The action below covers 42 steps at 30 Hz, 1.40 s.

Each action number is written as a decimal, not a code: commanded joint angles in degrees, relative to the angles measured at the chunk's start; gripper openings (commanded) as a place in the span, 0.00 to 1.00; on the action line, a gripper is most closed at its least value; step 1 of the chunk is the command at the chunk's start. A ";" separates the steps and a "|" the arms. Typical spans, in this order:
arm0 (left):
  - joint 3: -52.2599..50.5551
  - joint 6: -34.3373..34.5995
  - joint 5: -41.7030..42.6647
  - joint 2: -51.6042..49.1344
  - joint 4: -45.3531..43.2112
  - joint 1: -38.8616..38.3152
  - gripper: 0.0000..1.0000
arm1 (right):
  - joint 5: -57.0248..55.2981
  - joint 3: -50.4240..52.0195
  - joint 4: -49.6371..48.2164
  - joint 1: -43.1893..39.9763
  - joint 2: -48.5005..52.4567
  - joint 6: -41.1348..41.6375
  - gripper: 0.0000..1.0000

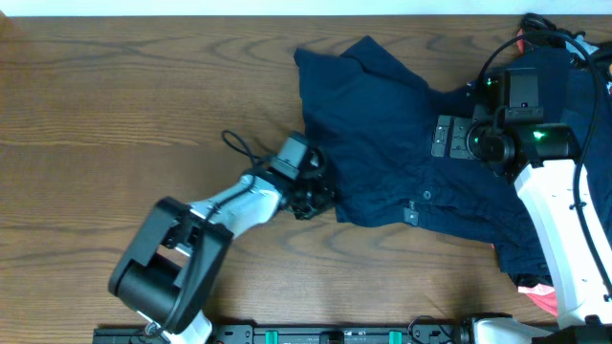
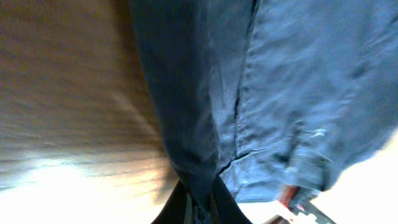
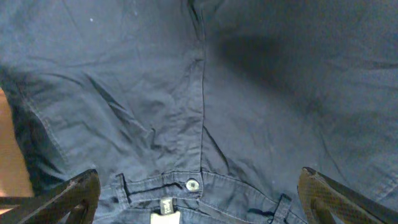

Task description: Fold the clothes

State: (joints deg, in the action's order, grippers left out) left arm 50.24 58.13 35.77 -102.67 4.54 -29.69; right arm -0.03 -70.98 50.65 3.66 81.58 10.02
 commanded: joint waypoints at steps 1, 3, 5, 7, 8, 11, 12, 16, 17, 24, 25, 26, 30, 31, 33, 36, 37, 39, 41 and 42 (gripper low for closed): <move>0.85 -7.19 13.14 5.01 3.30 10.16 0.06 | -1.16 -0.44 0.42 -0.90 -1.01 -1.27 0.99; 1.73 -11.30 15.50 8.24 9.22 17.92 0.06 | -1.20 -0.44 0.44 -1.40 -1.01 -2.19 0.99; 2.64 -16.11 14.40 11.37 14.64 25.70 0.06 | -1.25 -0.44 0.39 -1.95 -1.01 -2.16 0.99; 3.54 -19.65 10.78 14.34 18.34 34.29 0.06 | -1.22 -0.44 0.44 -2.58 -1.01 -2.16 0.99; 3.85 -20.20 8.28 15.47 18.93 37.97 0.06 | -1.22 -0.44 0.44 -2.75 -1.01 -2.16 0.99; 4.98 -20.22 1.25 17.68 18.12 48.54 0.06 | -1.03 -0.44 0.37 -2.91 -0.98 -2.12 0.99; 5.46 -20.22 1.05 17.88 17.14 51.25 0.06 | -1.03 -0.44 0.35 -2.89 -0.94 -1.86 0.99; 6.99 -21.35 0.94 17.77 13.66 56.00 0.06 | -0.59 -0.42 0.37 -2.89 -0.68 -1.73 0.99; 7.30 -21.84 0.55 17.77 12.41 56.63 0.06 | 0.17 -0.42 0.37 -2.89 -0.59 -1.75 0.99; 10.95 -28.20 -2.86 17.81 15.15 58.01 1.00 | 4.50 -0.42 2.36 -2.84 1.51 -3.02 0.99; 11.39 -28.20 -2.84 17.90 19.28 58.01 0.98 | 6.27 -0.42 2.51 -2.84 2.32 -3.06 0.99; 11.45 -28.22 -2.86 17.92 23.37 57.86 0.98 | 8.00 -0.42 2.47 -2.84 3.04 -3.13 0.99; 10.67 -31.01 -2.89 17.70 43.06 56.59 0.98 | 13.75 -0.42 1.36 -2.51 7.21 -3.41 0.99; 10.03 -32.52 -2.89 17.70 46.64 56.04 0.98 | 13.81 -0.42 0.96 -2.21 8.52 -3.37 0.99; 9.01 -35.60 -2.89 17.70 52.22 54.84 0.98 | 13.84 -0.42 -0.13 -1.55 10.84 -3.08 0.99; 7.65 -39.34 -2.89 17.70 57.75 52.63 0.98 | 14.51 -0.42 -3.13 -0.39 13.94 -0.85 0.99; 7.23 -40.33 -2.89 17.70 58.34 51.91 0.98 | 15.39 -0.42 -4.37 -0.02 14.78 -0.63 0.99; 5.84 -40.96 -3.48 17.70 58.75 49.96 0.98 | 17.44 -0.42 -7.74 0.96 16.85 -0.63 0.99; 4.35 -40.96 -3.50 17.70 57.64 48.09 0.98 | 17.49 -0.42 -10.91 2.01 19.15 -0.63 0.99; 3.74 -40.96 -3.50 17.70 56.94 47.23 0.98 | 17.49 -0.42 -12.28 2.49 20.37 -0.66 0.99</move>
State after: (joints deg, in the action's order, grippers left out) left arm 55.75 20.08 32.95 -85.27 62.11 19.57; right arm 15.14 -71.00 40.18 4.43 99.18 8.62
